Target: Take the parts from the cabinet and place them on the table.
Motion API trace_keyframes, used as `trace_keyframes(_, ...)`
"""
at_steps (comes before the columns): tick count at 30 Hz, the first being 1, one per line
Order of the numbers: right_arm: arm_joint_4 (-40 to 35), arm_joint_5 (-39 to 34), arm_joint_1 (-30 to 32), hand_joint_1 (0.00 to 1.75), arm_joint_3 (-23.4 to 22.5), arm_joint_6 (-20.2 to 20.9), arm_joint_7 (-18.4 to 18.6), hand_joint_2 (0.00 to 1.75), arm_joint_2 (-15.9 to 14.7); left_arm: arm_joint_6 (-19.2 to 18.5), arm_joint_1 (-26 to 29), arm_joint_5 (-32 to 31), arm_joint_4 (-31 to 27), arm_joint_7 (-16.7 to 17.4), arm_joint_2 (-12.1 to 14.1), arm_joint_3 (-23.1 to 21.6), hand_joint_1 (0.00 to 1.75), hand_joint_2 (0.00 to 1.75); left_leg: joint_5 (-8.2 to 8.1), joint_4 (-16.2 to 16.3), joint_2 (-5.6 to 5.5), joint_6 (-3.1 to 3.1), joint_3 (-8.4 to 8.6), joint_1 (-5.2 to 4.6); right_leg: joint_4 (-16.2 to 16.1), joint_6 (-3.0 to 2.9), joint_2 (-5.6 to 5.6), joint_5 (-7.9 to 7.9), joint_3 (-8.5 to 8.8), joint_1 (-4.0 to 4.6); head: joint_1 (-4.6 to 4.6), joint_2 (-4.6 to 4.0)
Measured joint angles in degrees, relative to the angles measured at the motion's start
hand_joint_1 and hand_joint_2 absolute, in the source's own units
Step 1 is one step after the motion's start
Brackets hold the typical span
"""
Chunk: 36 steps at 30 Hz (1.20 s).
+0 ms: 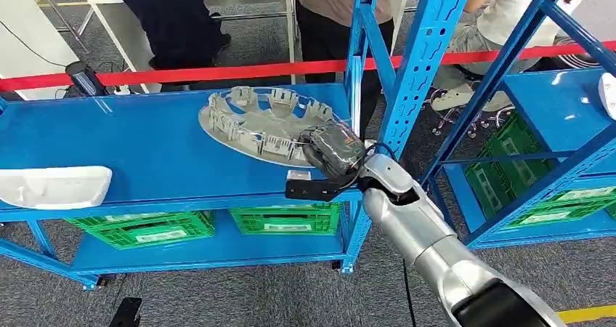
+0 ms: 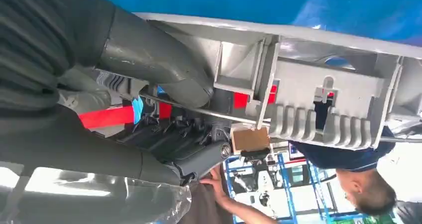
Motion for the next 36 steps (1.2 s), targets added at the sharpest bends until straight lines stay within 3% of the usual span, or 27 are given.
trace_keyframes(6, -2.2, -4.1, 0.7, 1.75, -1.6, -3.5, 0.0, 1.75, -0.3, -0.1, 0.0, 0.3, 0.2, -0.1, 0.1, -0.9, 0.0, 0.0, 0.0, 0.0, 0.0, 0.0, -0.03, 0.0, 0.0, 0.0, -0.01, 0.0, -0.04, 0.0, 0.0, 0.0)
trace_keyframes(14, -10.3, -10.7, 2.0, 1.75, -4.8, -7.8, -3.3, 1.75, -0.5, 2.0, -0.1, 2.8, 1.2, -0.1, 0.1, -2.3, 0.0, 0.0, 0.0, 0.0, 0.02, 0.0, -0.13, 0.0, 0.0, 0.0, 0.02, 0.0, -0.12, 0.0, 0.0, 0.0)
trace_keyframes(27, -23.9, -16.4, 2.2, 1.75, -3.9, -8.4, -4.2, 1.75, 1.7, 4.0, 1.7, 5.6, 2.6, -1.8, -0.2, -0.4, 0.0, 0.0, 0.0, 0.0, 0.08, -0.01, -0.13, 0.04, 0.0, 0.0, 0.05, 0.0, -0.14, 0.02, 0.0, 0.0)
trace_keyframes(36, -30.6, -17.5, 3.6, 1.75, -2.8, -8.9, -4.0, 1.75, 2.0, 2.2, 3.2, 2.2, 0.2, -1.1, -1.7, 2.4, 0.0, 0.0, 0.0, 0.0, 0.07, 0.0, -0.14, 0.04, 0.0, 0.0, 0.04, 0.0, -0.14, 0.01, 0.0, 0.0)
